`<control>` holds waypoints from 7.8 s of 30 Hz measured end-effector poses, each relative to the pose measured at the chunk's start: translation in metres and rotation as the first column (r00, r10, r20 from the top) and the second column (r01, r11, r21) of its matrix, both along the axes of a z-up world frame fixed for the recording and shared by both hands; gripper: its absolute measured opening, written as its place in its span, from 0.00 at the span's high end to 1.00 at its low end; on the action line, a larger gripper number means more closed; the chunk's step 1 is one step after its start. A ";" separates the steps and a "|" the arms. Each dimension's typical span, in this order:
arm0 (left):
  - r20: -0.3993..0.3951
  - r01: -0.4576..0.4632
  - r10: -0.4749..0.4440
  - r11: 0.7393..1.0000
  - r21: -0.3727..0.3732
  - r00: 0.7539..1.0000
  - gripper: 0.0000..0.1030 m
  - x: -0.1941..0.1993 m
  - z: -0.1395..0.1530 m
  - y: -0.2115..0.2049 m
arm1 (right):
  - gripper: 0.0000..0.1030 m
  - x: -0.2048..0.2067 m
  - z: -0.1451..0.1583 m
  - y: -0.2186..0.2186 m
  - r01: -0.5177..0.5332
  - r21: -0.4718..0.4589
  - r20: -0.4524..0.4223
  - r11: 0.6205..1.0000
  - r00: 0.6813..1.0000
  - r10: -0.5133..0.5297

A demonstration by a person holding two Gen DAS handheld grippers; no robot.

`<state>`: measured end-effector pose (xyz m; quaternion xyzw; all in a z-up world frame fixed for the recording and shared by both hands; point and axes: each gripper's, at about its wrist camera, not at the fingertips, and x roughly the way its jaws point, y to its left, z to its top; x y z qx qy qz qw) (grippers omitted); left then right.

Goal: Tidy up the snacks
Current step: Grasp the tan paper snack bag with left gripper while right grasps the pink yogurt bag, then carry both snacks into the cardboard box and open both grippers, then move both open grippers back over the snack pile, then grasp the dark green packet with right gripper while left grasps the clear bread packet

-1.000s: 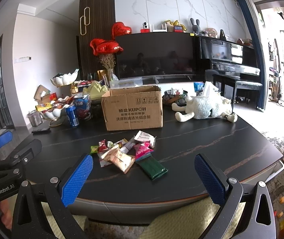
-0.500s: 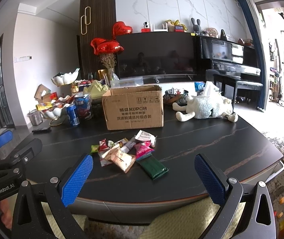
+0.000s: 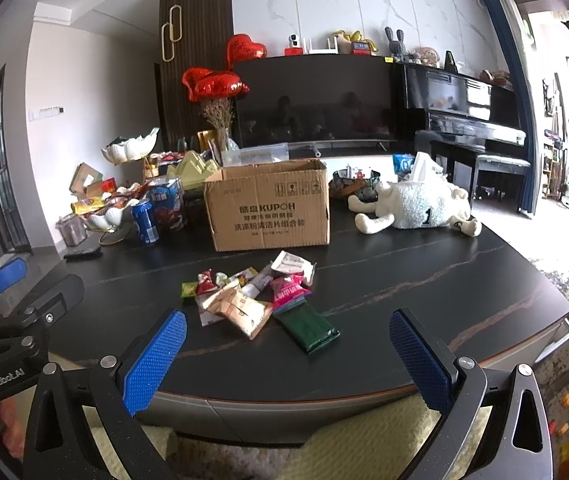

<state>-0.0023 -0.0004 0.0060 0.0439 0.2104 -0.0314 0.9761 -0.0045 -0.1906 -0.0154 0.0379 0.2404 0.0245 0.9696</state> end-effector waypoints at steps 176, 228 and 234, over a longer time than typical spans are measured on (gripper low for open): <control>-0.190 0.194 -0.186 0.981 0.027 0.964 0.35 0.144 -0.026 -0.019 | 0.31 0.168 -0.038 0.003 -0.179 -0.053 -0.363 0.982 0.920 0.148; -0.544 -0.084 0.010 0.990 -0.110 0.839 0.61 0.221 -0.143 -0.030 | 0.53 0.207 -0.119 -0.012 -0.141 0.007 -0.494 0.990 0.860 0.126; -0.545 -0.053 -0.024 0.991 -0.124 0.838 0.66 0.214 -0.139 -0.026 | 0.74 0.207 -0.113 -0.008 -0.151 0.018 -0.484 0.988 0.864 0.141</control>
